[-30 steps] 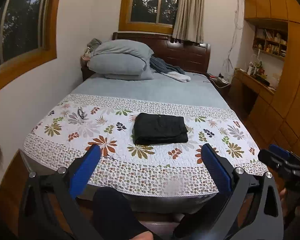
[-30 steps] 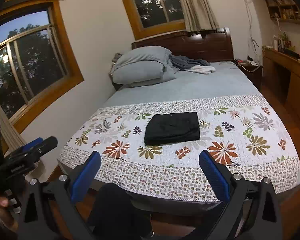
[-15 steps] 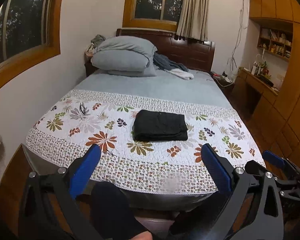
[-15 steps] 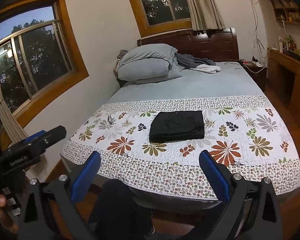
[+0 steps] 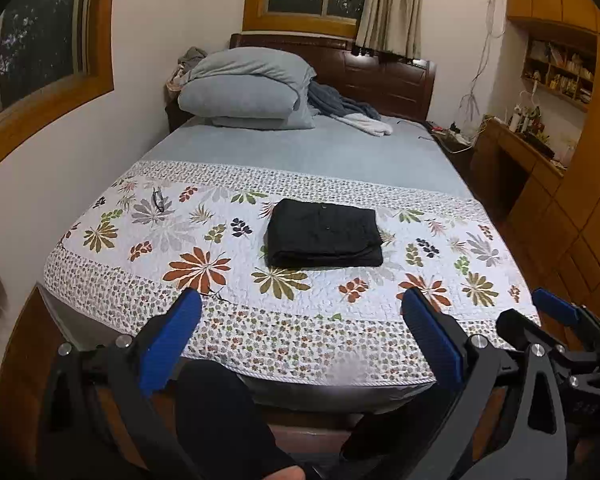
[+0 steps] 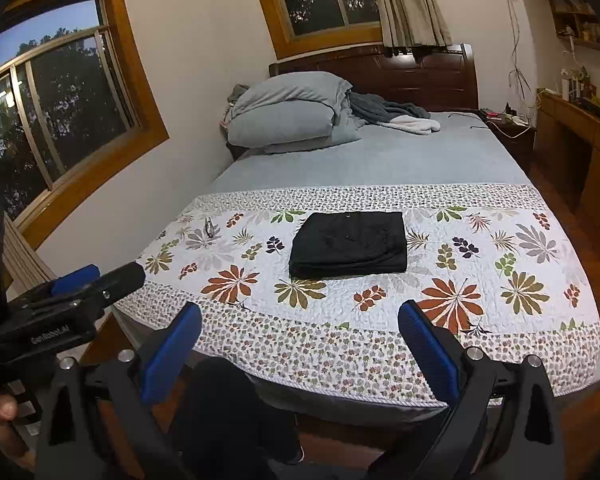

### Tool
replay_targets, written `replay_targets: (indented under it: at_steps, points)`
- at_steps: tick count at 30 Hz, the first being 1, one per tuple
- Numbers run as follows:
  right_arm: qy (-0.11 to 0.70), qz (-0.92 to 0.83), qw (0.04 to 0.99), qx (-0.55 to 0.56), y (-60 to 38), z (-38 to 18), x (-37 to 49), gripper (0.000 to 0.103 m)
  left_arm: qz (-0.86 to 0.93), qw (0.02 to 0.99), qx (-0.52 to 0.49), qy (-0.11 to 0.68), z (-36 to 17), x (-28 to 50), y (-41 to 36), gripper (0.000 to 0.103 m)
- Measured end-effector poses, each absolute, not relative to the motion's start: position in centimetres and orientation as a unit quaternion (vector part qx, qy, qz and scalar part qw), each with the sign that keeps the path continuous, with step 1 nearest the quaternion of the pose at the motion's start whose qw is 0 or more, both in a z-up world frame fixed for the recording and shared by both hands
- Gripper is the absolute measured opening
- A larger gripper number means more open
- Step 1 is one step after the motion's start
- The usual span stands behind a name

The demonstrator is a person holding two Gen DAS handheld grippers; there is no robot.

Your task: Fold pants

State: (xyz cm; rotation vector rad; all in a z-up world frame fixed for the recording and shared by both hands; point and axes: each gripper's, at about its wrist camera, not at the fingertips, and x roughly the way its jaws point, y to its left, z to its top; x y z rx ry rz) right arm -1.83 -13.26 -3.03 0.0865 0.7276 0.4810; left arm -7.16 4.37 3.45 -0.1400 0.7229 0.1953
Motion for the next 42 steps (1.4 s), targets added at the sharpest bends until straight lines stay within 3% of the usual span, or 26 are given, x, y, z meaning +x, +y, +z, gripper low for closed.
replay_targets:
  at_steps: [42]
  points:
    - [0.36,0.241,0.9,0.045,-11.6,-3.8,2.2,0.099,0.102,0.929,-0.071,0.348,3.0,-3.1,4.6,0.1]
